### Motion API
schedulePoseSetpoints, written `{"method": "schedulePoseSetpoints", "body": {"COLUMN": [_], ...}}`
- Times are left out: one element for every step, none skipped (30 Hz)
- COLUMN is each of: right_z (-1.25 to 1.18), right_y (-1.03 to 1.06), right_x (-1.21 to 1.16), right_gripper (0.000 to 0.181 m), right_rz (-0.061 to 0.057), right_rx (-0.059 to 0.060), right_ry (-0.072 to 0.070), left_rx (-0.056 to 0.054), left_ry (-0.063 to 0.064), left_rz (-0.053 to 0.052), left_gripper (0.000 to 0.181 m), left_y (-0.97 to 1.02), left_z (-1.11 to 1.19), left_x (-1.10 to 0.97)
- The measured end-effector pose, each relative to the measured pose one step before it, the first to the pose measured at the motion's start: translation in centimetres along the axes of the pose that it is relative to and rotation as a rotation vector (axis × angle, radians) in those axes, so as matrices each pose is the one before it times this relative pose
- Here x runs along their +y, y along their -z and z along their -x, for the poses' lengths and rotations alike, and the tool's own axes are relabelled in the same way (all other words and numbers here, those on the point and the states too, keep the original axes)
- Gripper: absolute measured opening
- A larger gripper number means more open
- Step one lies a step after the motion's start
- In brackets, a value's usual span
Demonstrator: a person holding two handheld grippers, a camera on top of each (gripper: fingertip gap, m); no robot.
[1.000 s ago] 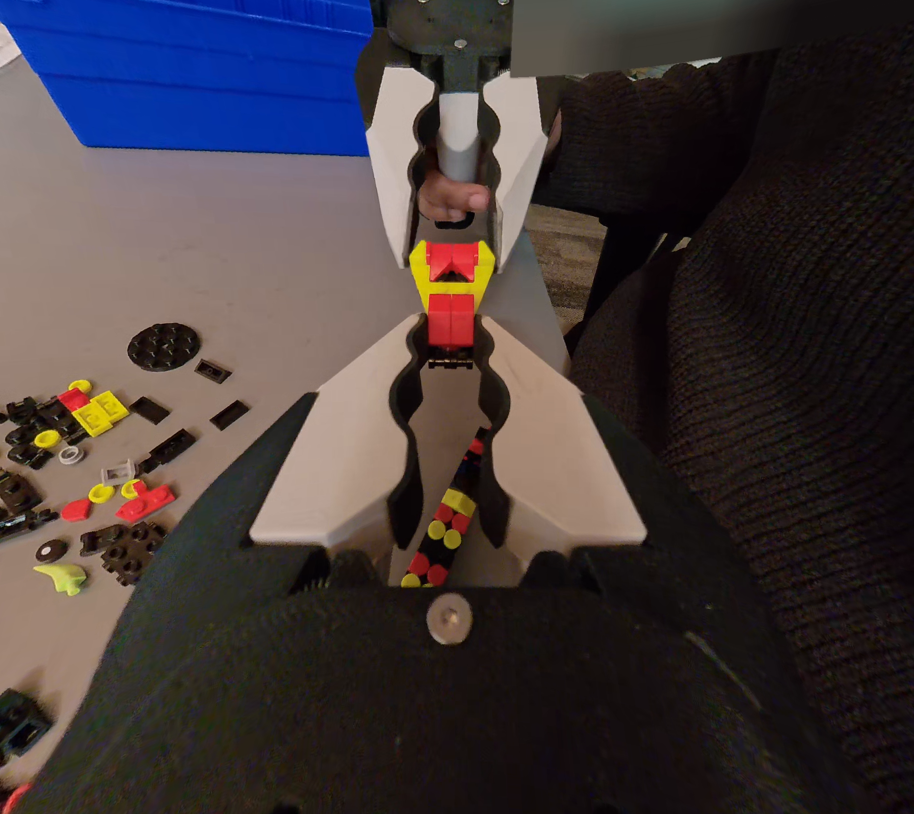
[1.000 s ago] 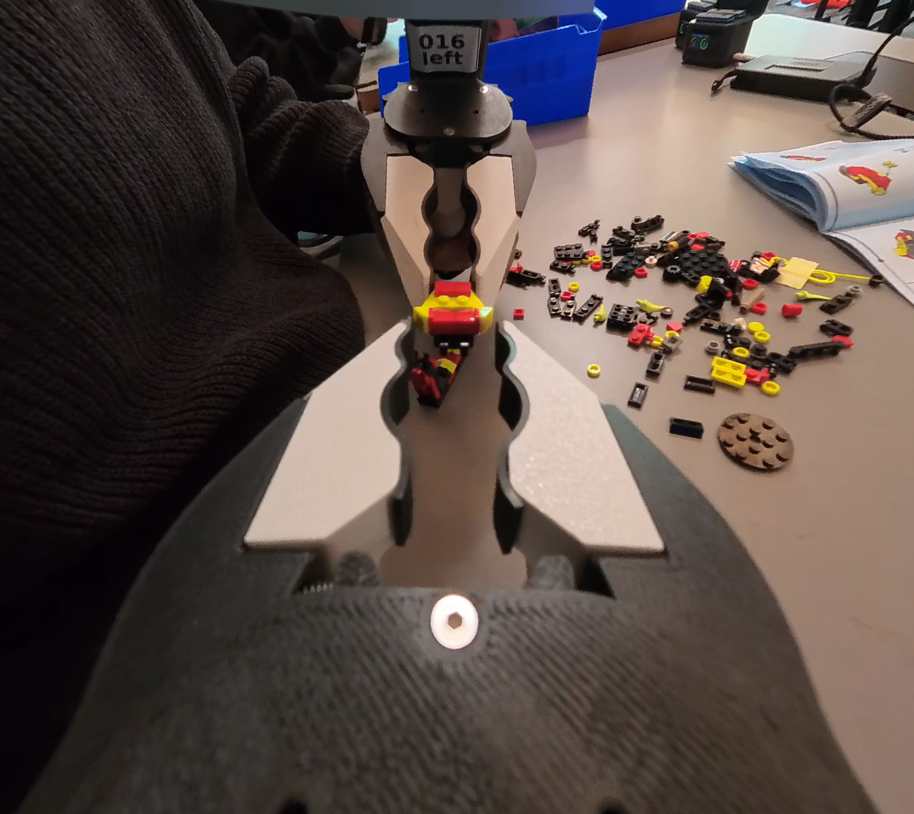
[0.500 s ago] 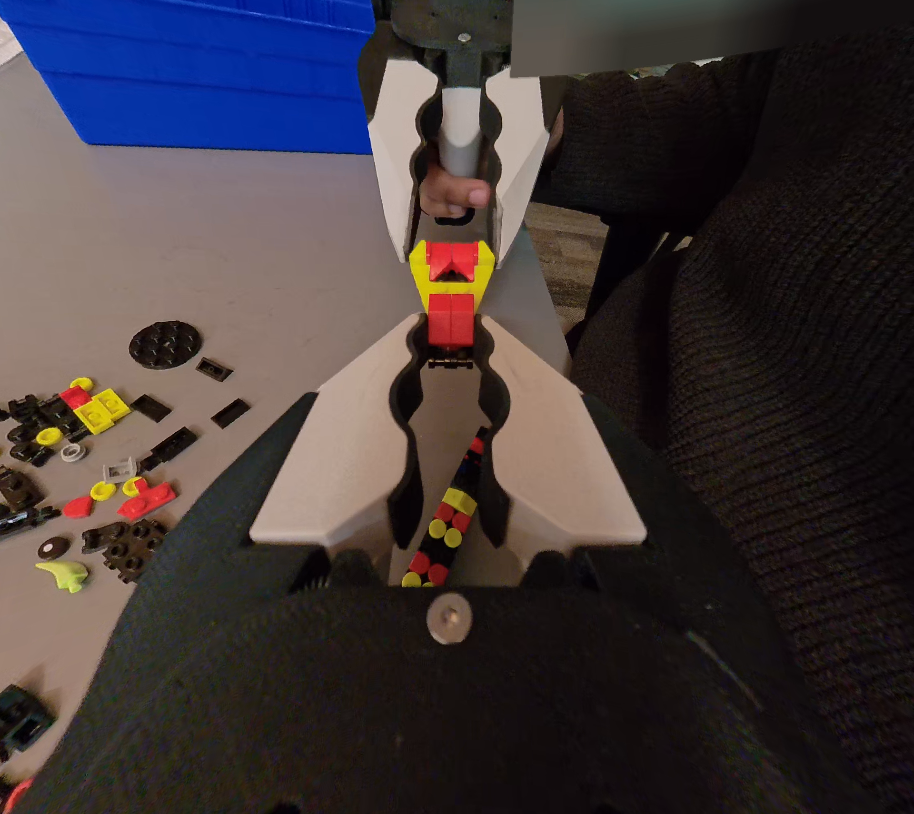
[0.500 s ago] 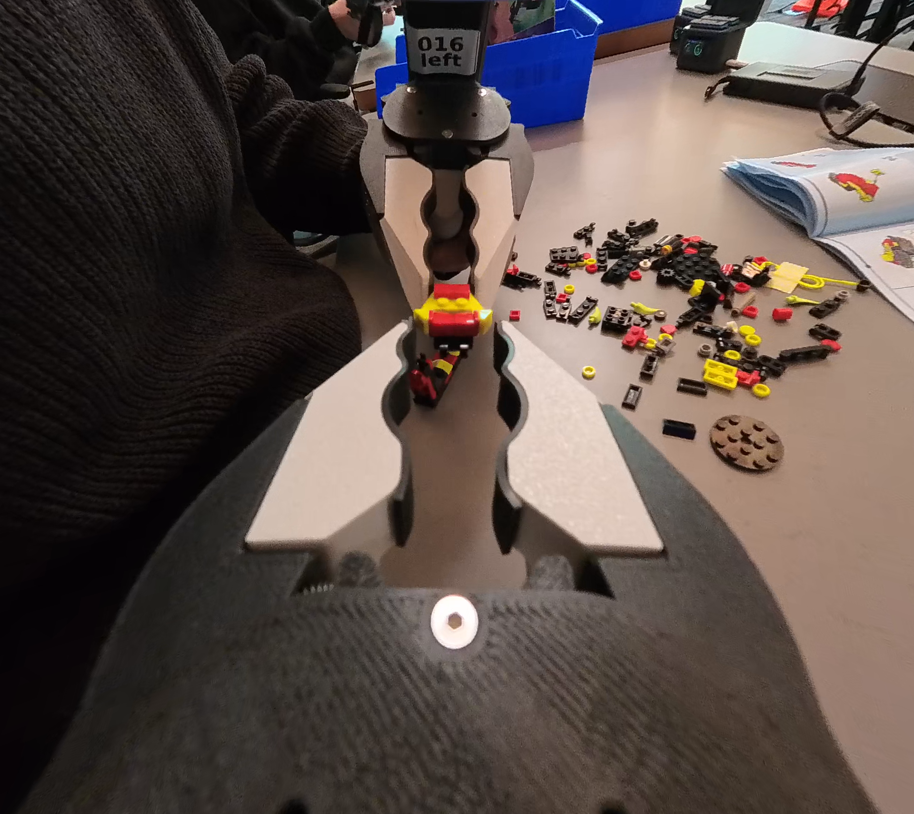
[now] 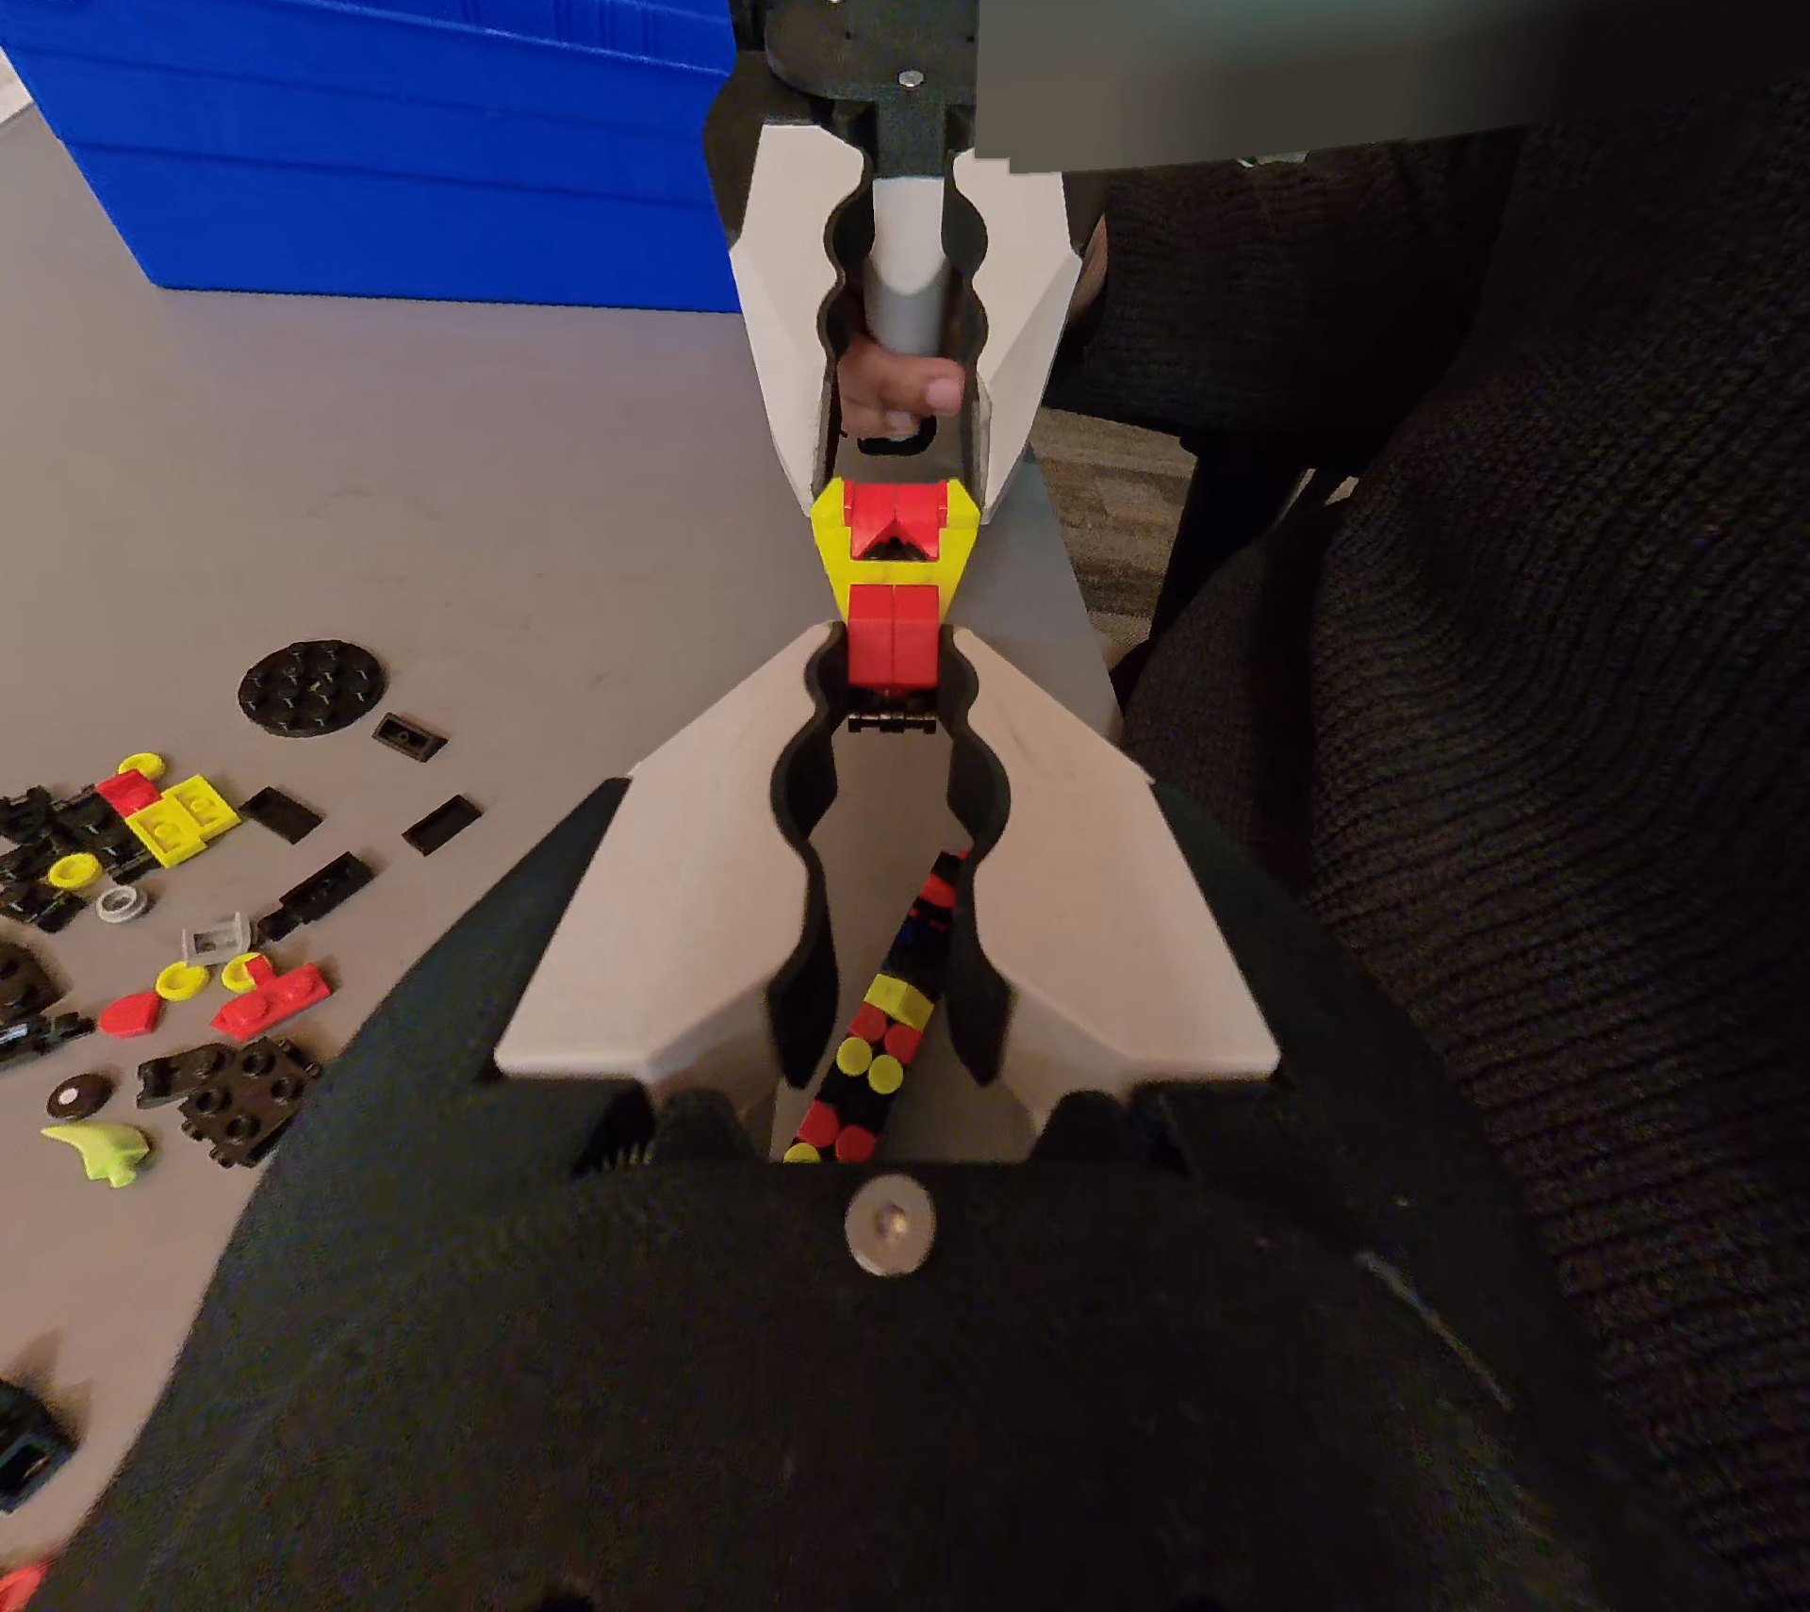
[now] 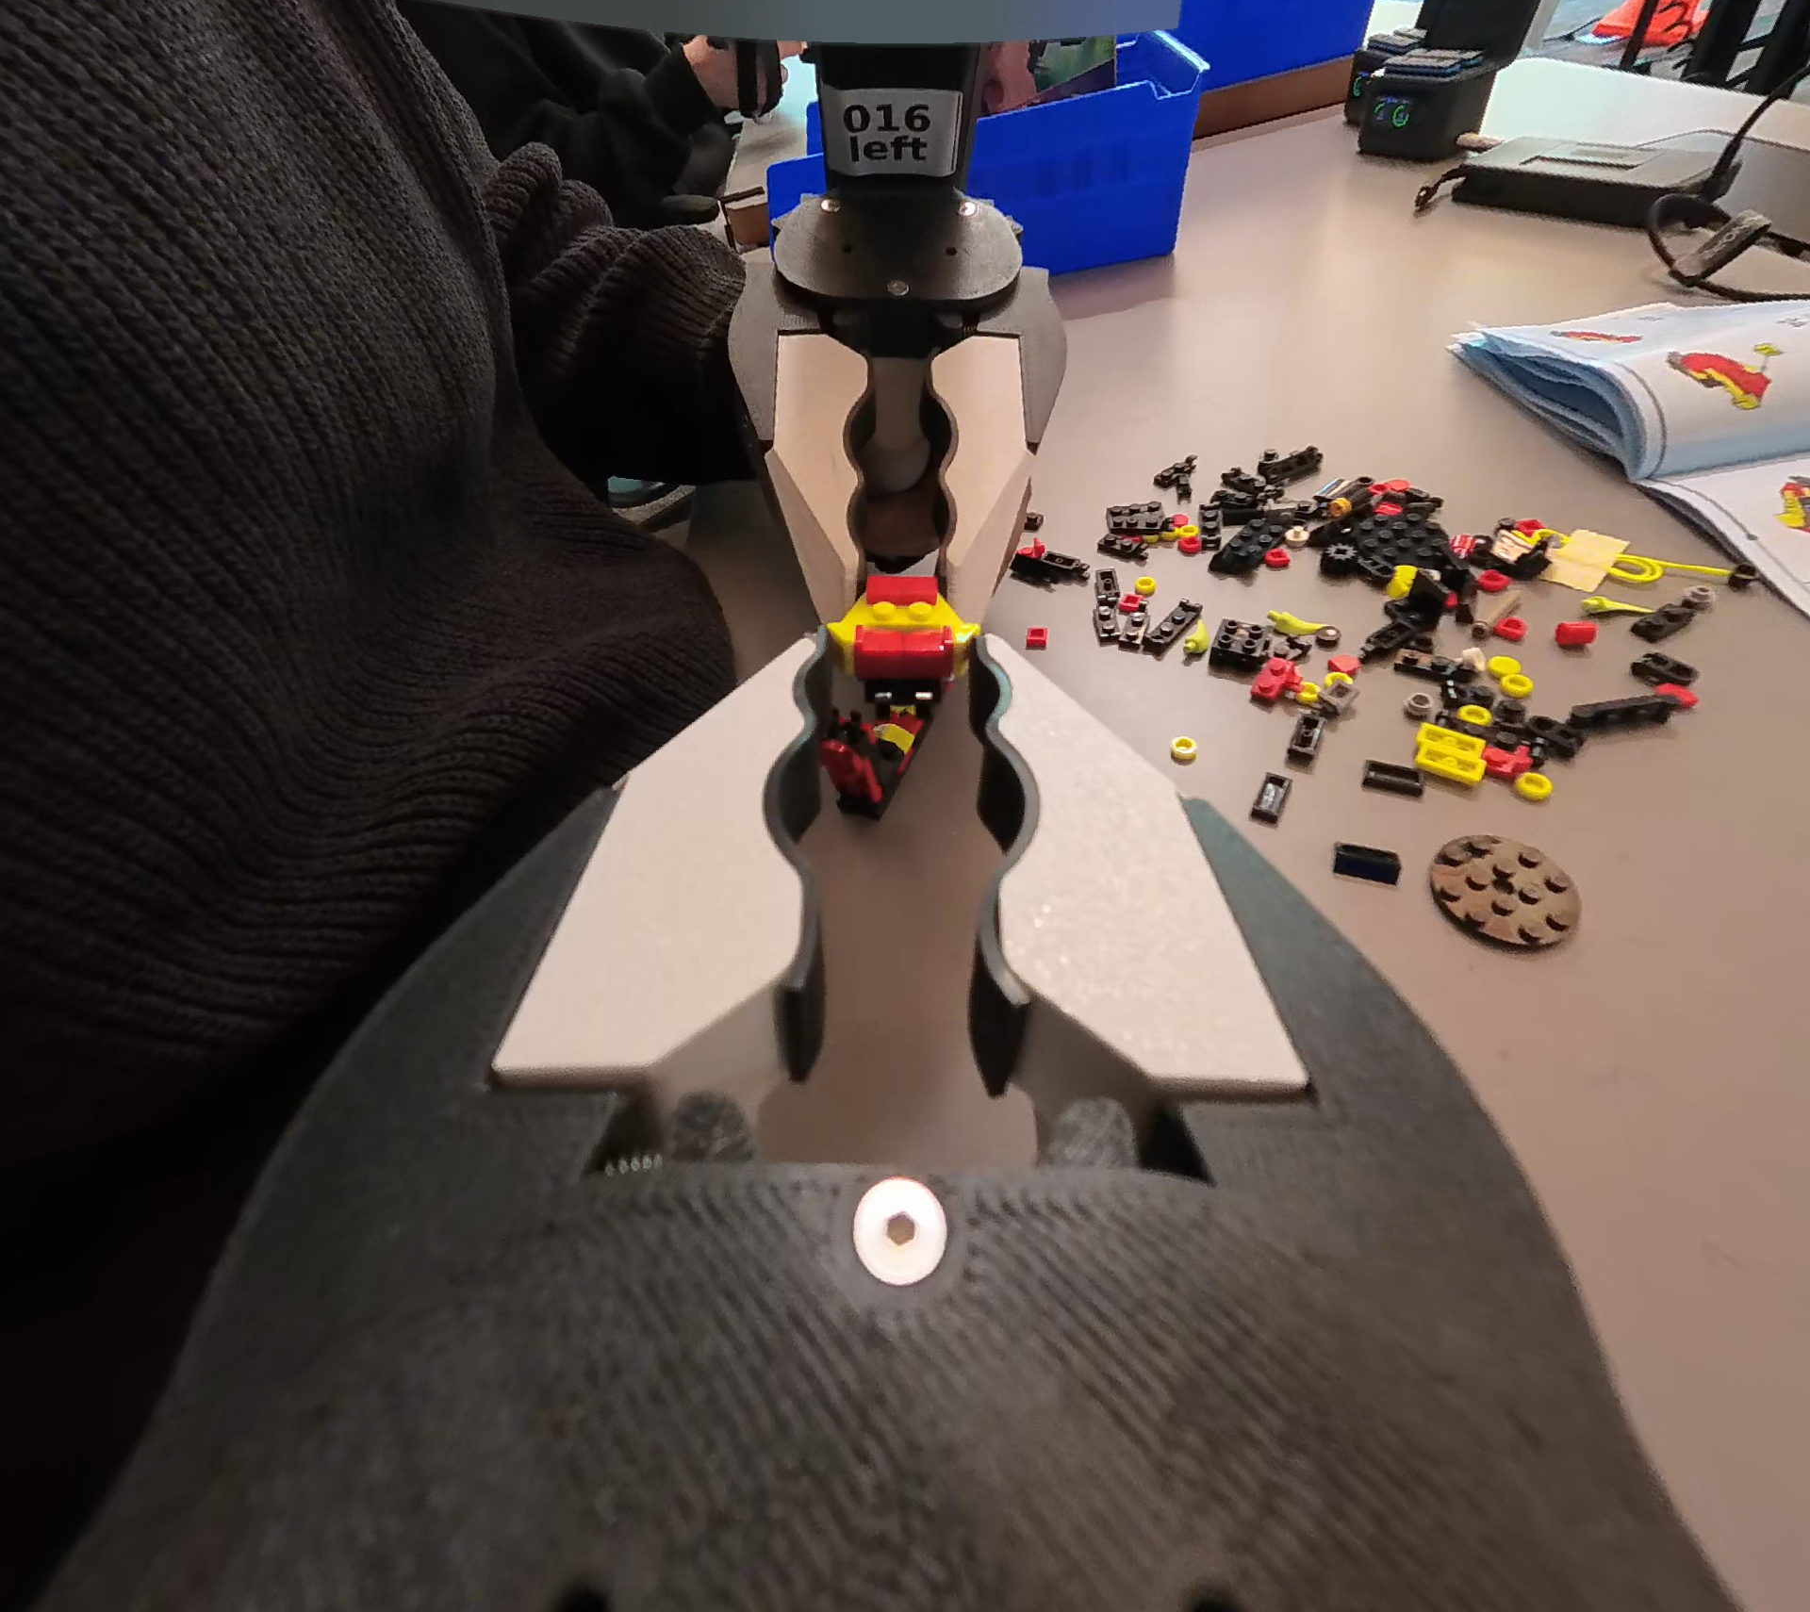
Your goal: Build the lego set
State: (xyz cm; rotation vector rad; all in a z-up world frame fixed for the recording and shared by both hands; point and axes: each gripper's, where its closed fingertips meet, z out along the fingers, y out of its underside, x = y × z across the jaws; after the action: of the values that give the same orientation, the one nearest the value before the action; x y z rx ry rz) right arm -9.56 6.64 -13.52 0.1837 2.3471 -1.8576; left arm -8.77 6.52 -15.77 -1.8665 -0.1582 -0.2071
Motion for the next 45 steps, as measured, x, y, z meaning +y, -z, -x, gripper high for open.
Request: {"method": "schedulePoseSetpoints", "body": {"right_z": [-0.030,-0.011,-0.004,-0.007,0.007,-0.001,-0.009,-0.004,0.017,0.015,0.000,0.006,0.000,0.000,-0.007,0.003,0.000,-0.002,0.006,-0.001,0.012,0.008,0.025,0.021,0.017,0.013,0.008,0.007,0.009,0.006,0.004,0.018,0.008,0.002,-0.004,-0.002,-0.016,0.004,0.007,0.002,0.014,0.014,-0.021,-0.019,-0.109], "right_y": [-0.006,-0.014,0.003,0.010,0.015,0.003,0.010,0.014,0.014,0.014,0.003,0.000,-0.011,-0.011,-0.007,-0.007,-0.001,-0.011,-0.010,-0.013,-0.001,-0.008,0.006,-0.003,0.008,-0.005,-0.011,0.002,-0.004,-0.003,-0.002,0.000,0.003,0.007,0.003,0.019,0.007,0.008,0.007,0.004,-0.005,0.006,-0.005,-0.028,-0.026], "right_x": [0.070,0.074,0.043,0.006,-0.007,-0.031,-0.026,-0.029,-0.038,-0.033,-0.015,-0.006,-0.004,0.013,0.016,0.020,0.012,0.005,0.000,0.008,0.001,0.012,-0.002,-0.007,0.003,0.003,-0.008,-0.010,-0.010,-0.012,-0.029,-0.014,-0.009,-0.005,-0.020,-0.039,-0.058,-0.037,-0.012,0.002,0.015,-0.021,-0.039,-0.015,0.014], "right_gripper": [0.025,0.025,0.025,0.025,0.025,0.025,0.025,0.025,0.025,0.025,0.025,0.025,0.025,0.025,0.025,0.026,0.026,0.025,0.025,0.026,0.026,0.026,0.026,0.026,0.026,0.025,0.025,0.025,0.025,0.025,0.025,0.025,0.025,0.025,0.025,0.025,0.025,0.025,0.025,0.025,0.025,0.025,0.024,0.025,0.025], "right_rz": [0.0030,0.0033,0.0013,-0.0009,-0.0026,-0.0034,-0.0026,-0.0023,-0.0025,-0.0024,-0.0021,-0.0011,-0.0001,0.0002,0.0006,0.0007,0.0002,0.0000,0.0000,-0.0001,0.0000,0.0004,-0.0004,-0.0005,0.0009,0.0006,0.0008,0.0010,0.0004,0.0004,0.0002,0.0007,0.0011,0.0006,-0.0002,-0.0011,-0.0017,-0.0011,0.0004,0.0014,0.0018,0.0001,-0.0024,-0.0031,-0.0033], "right_rx": [0.0006,-0.0001,-0.0014,-0.0009,-0.0020,-0.0018,-0.0008,-0.0005,-0.0009,-0.0003,-0.0001,-0.0008,0.0000,0.0003,0.0002,0.0003,-0.0002,-0.0004,0.0001,0.0003,0.0000,-0.0009,-0.0012,-0.0011,-0.0008,0.0003,0.0001,0.0009,0.0007,0.0004,0.0015,0.0006,0.0006,0.0008,0.0005,0.0002,0.0013,0.0009,-0.0001,0.0004,-0.0003,0.0003,0.0017,-0.0010,0.0031], "right_ry": [-0.0020,-0.0021,-0.0004,-0.0018,-0.0035,-0.0038,-0.0016,-0.0012,-0.0004,0.0014,-0.0001,-0.0010,0.0001,0.0005,0.0003,0.0000,0.0002,-0.0006,0.0003,0.0007,-0.0002,-0.0010,0.0001,-0.0008,-0.0006,0.0020,0.0020,0.0037,0.0021,0.0018,0.0046,0.0026,0.0040,0.0028,0.0014,0.0007,0.0020,0.0026,0.0011,0.0023,0.0017,0.0037,0.0013,-0.0047,-0.0093], "left_rx": [-0.0010,-0.0005,0.0004,-0.0003,0.0011,0.0015,0.0013,0.0009,0.0018,0.0010,-0.0013,-0.0011,-0.0005,0.0003,0.0002,-0.0006,-0.0002,0.0002,0.0004,0.0003,-0.0002,0.0005,0.0006,0.0003,0.0005,0.0002,0.0007,0.0004,-0.0001,0.0006,-0.0003,0.0003,-0.0001,-0.0007,0.0000,-0.0002,-0.0010,0.0000,-0.0001,-0.0006,0.0002,0.0002,-0.0019,-0.0009,-0.0068], "left_ry": [0.0013,0.0014,0.0014,0.0022,0.0032,0.0038,0.0039,0.0033,0.0033,0.0020,-0.0011,-0.0015,0.0006,0.0012,0.0004,-0.0007,-0.0005,-0.0001,-0.0003,-0.0008,-0.0008,-0.0004,-0.0008,-0.0011,-0.0003,0.0001,0.0000,0.0000,-0.0002,0.0000,0.0000,-0.0007,-0.0007,-0.0004,0.0005,0.0007,0.0008,0.0005,-0.0008,-0.0010,-0.0011,-0.0005,-0.0008,-0.0030,-0.0037], "left_rz": [0.0017,0.0020,0.0010,-0.0010,-0.0020,-0.0030,-0.0027,-0.0028,-0.0035,-0.0025,-0.0013,-0.0005,0.0000,-0.0001,0.0006,0.0008,0.0007,0.0002,0.0001,0.0001,0.0001,0.0006,-0.0002,-0.0002,0.0004,-0.0002,-0.0001,-0.0001,-0.0003,-0.0004,-0.0011,-0.0010,-0.0003,-0.0001,-0.0012,-0.0020,-0.0032,-0.0022,-0.0006,0.0003,0.0008,-0.0004,-0.0017,0.0019,0.0033], "left_gripper": [0.015,0.015,0.015,0.015,0.015,0.015,0.015,0.015,0.015,0.014,0.014,0.014,0.014,0.014,0.014,0.014,0.014,0.014,0.014,0.014,0.014,0.014,0.014,0.014,0.014,0.014,0.014,0.014,0.014,0.014,0.014,0.014,0.014,0.014,0.014,0.014,0.014,0.014,0.014,0.014,0.014,0.014,0.014,0.014,0.014], "left_y": [-0.018,-0.036,-0.030,-0.022,-0.016,0.009,0.000,-0.001,-0.014,-0.007,0.001,-0.002,0.000,0.006,-0.008,-0.005,0.002,0.001,0.002,0.000,0.000,-0.006,-0.010,-0.003,-0.007,-0.001,-0.001,0.001,-0.002,0.010,0.005,0.014,0.000,-0.008,0.011,0.010,0.013,0.021,0.007,0.001,-0.003,-0.003,0.025,0.028,0.017], "left_z": [0.023,0.006,0.000,0.003,-0.016,-0.018,-0.003,0.006,-0.029,-0.019,-0.006,-0.005,0.002,0.000,0.006,0.003,0.009,-0.013,0.006,-0.008,0.000,-0.014,-0.025,-0.016,-0.015,-0.004,-0.009,-0.017,0.003,-0.011,0.001,-0.012,-0.005,0.001,0.006,-0.008,0.024,-0.010,-0.005,-0.003,-0.017,-0.009,0.025,0.019,0.120], "left_x": [0.052,0.053,0.030,0.000,-0.023,-0.040,-0.031,-0.033,-0.051,-0.035,-0.018,-0.009,0.000,0.008,0.012,0.010,0.019,0.005,-0.001,0.004,0.004,0.008,-0.011,0.001,0.006,-0.002,-0.001,-0.008,-0.004,-0.012,-0.021,-0.016,-0.011,-0.012,-0.013,-0.041,-0.060,-0.051,-0.013,0.009,0.004,-0.003,-0.044,0.013,0.034]}}
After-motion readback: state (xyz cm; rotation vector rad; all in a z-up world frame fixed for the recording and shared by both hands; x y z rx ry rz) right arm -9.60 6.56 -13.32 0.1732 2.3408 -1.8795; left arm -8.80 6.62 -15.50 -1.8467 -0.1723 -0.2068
